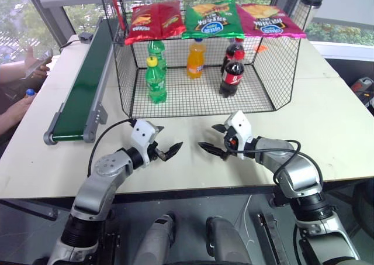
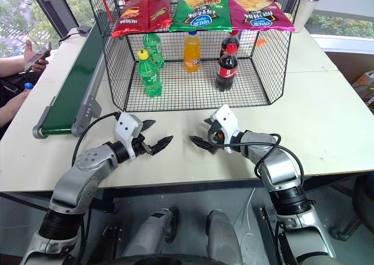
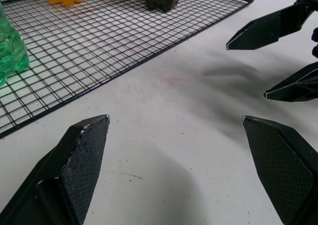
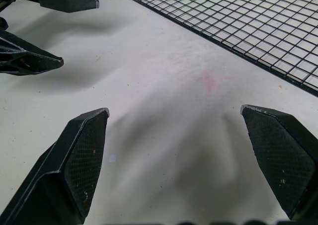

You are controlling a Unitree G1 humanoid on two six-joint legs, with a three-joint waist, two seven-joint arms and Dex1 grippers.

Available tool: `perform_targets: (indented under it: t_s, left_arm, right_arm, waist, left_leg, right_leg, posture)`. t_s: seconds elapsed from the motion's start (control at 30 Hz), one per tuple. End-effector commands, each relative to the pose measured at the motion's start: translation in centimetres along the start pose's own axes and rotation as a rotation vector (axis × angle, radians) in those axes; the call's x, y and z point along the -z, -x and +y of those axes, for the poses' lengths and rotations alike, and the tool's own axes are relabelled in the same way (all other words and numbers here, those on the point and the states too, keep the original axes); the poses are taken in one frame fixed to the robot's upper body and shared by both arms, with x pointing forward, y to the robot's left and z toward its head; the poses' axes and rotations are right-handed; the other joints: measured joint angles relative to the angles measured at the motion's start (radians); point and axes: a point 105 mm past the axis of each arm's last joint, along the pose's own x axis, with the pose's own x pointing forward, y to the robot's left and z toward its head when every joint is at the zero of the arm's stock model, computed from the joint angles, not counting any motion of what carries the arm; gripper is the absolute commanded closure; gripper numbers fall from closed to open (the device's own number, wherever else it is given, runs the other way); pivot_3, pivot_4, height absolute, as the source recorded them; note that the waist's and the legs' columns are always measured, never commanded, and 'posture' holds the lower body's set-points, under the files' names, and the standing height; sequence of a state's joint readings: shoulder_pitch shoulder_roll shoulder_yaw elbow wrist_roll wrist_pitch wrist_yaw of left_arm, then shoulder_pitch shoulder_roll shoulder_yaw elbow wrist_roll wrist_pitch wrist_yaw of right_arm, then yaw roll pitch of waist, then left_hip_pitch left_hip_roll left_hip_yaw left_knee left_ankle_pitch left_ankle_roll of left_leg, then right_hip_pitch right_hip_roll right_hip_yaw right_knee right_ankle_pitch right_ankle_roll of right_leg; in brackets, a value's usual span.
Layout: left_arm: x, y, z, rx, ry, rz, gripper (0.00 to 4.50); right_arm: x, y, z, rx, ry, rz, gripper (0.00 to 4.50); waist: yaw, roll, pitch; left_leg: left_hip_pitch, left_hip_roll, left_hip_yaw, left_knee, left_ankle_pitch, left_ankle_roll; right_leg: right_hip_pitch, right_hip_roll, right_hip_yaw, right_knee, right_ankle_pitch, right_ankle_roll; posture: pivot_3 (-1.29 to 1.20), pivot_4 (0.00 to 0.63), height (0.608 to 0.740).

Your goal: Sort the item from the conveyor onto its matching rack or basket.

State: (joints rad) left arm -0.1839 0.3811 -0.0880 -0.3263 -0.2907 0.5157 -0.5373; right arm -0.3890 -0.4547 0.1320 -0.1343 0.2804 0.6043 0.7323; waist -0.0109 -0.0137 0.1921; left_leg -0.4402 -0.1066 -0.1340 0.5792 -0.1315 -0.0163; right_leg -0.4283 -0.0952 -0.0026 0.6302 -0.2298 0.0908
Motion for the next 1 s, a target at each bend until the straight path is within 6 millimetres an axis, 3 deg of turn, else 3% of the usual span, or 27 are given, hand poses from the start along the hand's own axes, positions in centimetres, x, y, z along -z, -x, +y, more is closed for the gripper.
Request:
perform_targets:
  t_s: [0.03,1.0]
  left_arm:
    - [-1.44,0.25,-0.36,0.003,-0.041,-0.063,0.0]
    - [-0.95,0.24,-0.12,-0.007,-0.05,-0.03,0.0]
  right_arm:
    - [-1.68,0.2,0.15,-0.009,0.049,-0.045,0.09]
    - [-2.17,0.09,0.57,-0.038,0.056,-0.054,0.09]
  waist:
    - [0.0,0.0,0.0]
    - [0.0,0.0,0.0]
  left_leg:
    - [0.0,0.0,0.0,0.0,0.0,0.0]
    - [0.0,0.0,0.0,0.0,0.0,0.0]
  right_leg:
    - [0.0,0.0,0.0,0.0,0.0,0.0]
    - [0.0,0.0,0.0,0.0,0.0,0.0]
  posture:
    - [0.0,0.15,0.739]
    - [0.0,0.15,0.739]
